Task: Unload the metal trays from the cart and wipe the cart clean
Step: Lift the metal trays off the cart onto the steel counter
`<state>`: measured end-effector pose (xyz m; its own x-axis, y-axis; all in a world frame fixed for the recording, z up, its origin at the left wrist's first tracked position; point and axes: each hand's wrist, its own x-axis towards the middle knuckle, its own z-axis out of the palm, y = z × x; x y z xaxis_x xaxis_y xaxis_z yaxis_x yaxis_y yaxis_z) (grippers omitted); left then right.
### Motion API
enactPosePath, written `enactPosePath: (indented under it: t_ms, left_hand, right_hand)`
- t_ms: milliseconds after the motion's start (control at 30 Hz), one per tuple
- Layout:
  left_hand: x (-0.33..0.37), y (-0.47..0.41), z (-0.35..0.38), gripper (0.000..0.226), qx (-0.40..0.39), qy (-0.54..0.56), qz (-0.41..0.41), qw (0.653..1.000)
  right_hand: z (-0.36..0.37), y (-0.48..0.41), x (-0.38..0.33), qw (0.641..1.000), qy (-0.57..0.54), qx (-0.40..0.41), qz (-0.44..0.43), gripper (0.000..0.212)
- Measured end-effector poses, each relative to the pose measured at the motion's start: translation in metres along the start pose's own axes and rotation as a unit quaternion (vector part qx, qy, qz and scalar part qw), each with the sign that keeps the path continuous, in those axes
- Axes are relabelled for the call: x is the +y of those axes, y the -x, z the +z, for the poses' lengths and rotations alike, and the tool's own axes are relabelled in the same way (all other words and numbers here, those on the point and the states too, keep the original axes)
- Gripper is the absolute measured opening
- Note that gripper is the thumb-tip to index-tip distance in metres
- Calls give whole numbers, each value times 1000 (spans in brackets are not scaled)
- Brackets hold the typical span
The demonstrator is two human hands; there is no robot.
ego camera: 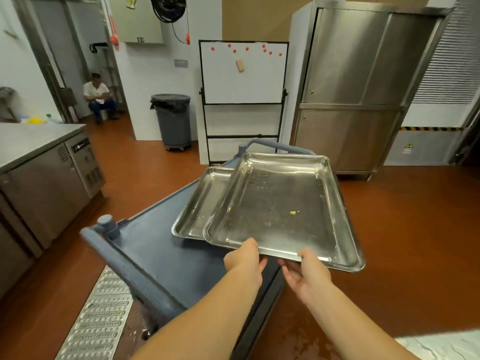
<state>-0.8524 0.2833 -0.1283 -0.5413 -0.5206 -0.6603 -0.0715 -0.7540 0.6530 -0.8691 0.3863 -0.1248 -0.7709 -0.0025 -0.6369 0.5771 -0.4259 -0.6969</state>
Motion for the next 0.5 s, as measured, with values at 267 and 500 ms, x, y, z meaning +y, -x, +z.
enactPosePath:
  t_ms: [267,500]
  left_hand:
    - [19,59,-63,15,74,49,76,993]
    - [61,79,-141,11,121,89,126,981]
  right_hand:
    - [1,58,33,995,22,-88,27,17]
    - [44,118,80,986,59,-154,26,13]
